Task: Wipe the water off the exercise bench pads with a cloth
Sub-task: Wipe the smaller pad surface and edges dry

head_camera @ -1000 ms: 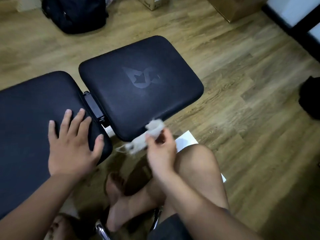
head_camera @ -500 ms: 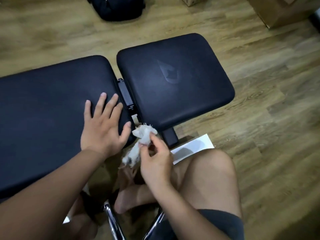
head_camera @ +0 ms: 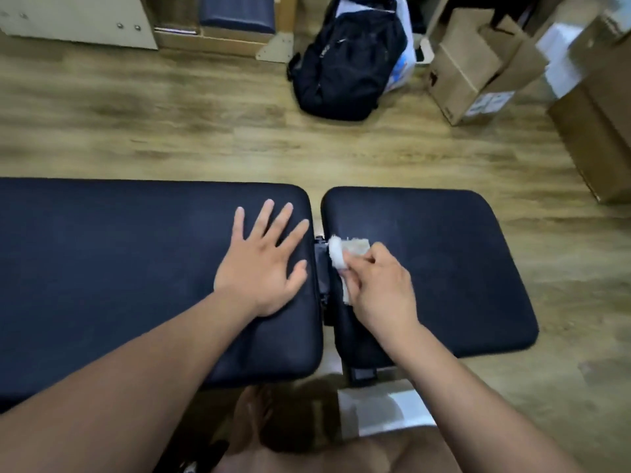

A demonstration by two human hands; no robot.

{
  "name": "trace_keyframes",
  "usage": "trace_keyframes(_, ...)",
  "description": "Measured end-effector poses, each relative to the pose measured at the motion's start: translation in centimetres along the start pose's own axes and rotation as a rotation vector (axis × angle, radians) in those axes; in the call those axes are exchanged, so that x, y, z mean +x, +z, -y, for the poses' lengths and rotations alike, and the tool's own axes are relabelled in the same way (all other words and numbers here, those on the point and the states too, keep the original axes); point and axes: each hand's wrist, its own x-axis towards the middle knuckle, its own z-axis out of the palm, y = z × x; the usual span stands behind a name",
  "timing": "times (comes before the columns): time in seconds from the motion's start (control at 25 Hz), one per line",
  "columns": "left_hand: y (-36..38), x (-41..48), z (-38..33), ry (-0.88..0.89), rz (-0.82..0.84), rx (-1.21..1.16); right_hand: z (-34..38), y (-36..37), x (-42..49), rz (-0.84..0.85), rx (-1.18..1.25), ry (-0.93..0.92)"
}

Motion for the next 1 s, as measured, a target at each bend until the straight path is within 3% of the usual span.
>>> trace_keyframes(0.16, 0.6, 0.1, 0.1, 0.037, -0.021, -0.012, 2.3, 1.4, 10.2, 0.245, -0.194, 0.088)
trace_keyframes(0.28, 0.5, 0.2, 0.4, 0.03, -0.041, -0.041, 3.7, 2.8, 15.2, 0.326, -0.275, 0.079)
trace_keyframes(0.52, 0.8, 0.1, 0.4, 0.046, -0.036, -0.067, 2.6, -0.5, 10.0, 0.5, -0.443, -0.19)
trace_keyframes(0.72, 0.8, 0.2, 0.5, 0.059, -0.026, -0.1, 3.4, 1.7, 13.1, 0.49, -0.451, -0.142)
trace_keyframes(0.84, 0.4, -0.4, 0.3, 0.042, -0.04, -0.1, 2.2, 3.3, 16.3, 0.37, -0.391, 0.074)
trace_keyframes(1.0, 0.5, 0.5, 0.6, 0.071, -0.055, -0.087, -8.7, -0.3, 19.3, 0.587, -0.133, 0.402)
